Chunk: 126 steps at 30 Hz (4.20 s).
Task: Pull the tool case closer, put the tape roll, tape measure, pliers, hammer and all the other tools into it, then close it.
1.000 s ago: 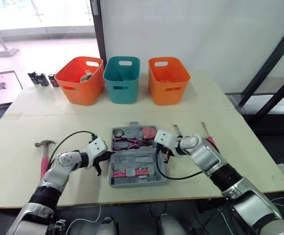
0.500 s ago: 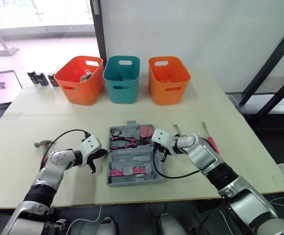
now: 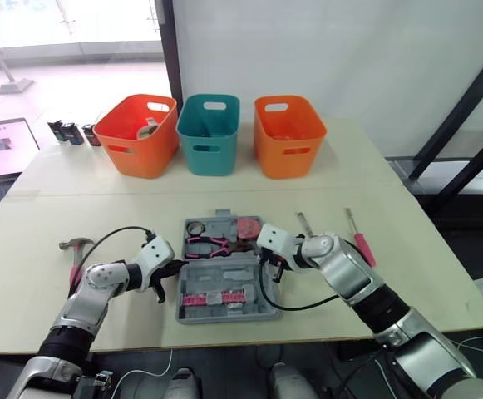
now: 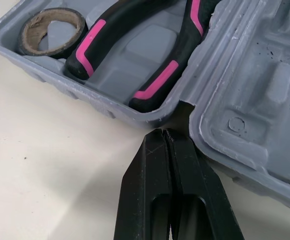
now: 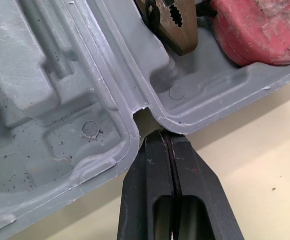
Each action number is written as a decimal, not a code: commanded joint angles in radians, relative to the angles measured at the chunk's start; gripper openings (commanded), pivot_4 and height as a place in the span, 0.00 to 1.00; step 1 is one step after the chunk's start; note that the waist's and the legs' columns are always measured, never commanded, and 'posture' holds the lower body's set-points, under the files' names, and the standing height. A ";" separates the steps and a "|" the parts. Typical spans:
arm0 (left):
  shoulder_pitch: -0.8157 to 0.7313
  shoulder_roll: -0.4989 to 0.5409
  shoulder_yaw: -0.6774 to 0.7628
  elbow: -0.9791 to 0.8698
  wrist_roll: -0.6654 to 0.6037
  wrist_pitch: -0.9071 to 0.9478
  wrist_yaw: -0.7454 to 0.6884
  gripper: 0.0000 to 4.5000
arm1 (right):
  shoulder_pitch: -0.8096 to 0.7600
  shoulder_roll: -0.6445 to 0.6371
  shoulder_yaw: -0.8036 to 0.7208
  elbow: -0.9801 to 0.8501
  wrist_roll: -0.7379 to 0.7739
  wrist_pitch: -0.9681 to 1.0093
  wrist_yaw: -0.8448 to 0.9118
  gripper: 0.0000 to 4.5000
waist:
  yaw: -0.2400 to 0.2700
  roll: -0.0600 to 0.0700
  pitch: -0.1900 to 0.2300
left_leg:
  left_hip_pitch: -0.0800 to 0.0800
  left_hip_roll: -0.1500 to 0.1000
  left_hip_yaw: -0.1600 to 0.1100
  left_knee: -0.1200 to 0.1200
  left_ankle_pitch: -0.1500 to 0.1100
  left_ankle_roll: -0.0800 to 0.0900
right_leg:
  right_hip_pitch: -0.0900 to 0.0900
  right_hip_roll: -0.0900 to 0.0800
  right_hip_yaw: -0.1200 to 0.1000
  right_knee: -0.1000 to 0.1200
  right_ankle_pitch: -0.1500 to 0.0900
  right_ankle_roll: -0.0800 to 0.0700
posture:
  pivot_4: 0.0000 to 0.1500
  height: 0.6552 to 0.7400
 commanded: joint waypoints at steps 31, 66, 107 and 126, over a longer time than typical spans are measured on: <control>0.177 0.203 0.260 -0.164 -0.178 0.060 -0.085 0.01 | 0.106 -0.210 -0.307 -0.255 0.161 -0.045 0.090 0.00 | -0.001 0.000 0.003 | -0.001 0.000 0.000 0.000 0.000 0.000 | -0.002 0.000 0.000 0.000 -0.002 -0.003 | 1.00 1.00; 0.531 0.327 0.694 -0.035 -0.337 -0.030 -0.170 0.99 | 0.745 -0.331 -1.013 -0.530 0.590 -0.108 0.001 0.99 | 0.010 -0.007 0.008 | 0.000 0.000 0.009 -0.003 -0.001 -0.002 | -0.001 -0.008 0.000 -0.014 -0.002 -0.013 | 1.00 1.00; 0.449 0.189 0.412 -0.795 -0.554 0.290 -0.109 1.00 | 0.088 0.188 -0.597 0.195 0.301 -0.026 -0.718 0.38 | 0.019 -0.007 0.009 | 0.001 0.000 0.006 0.002 0.000 0.000 | -0.001 -0.004 0.000 -0.002 -0.001 -0.009 | 1.00 1.00; 0.387 0.196 0.413 -0.652 -0.579 0.186 -0.262 1.00 | 0.184 0.041 -0.463 -0.429 0.416 0.117 -0.432 0.02 | 0.011 -0.004 0.011 | -0.001 0.001 0.006 0.000 0.000 0.000 | -0.004 -0.004 0.000 -0.001 -0.002 -0.008 | 1.00 1.00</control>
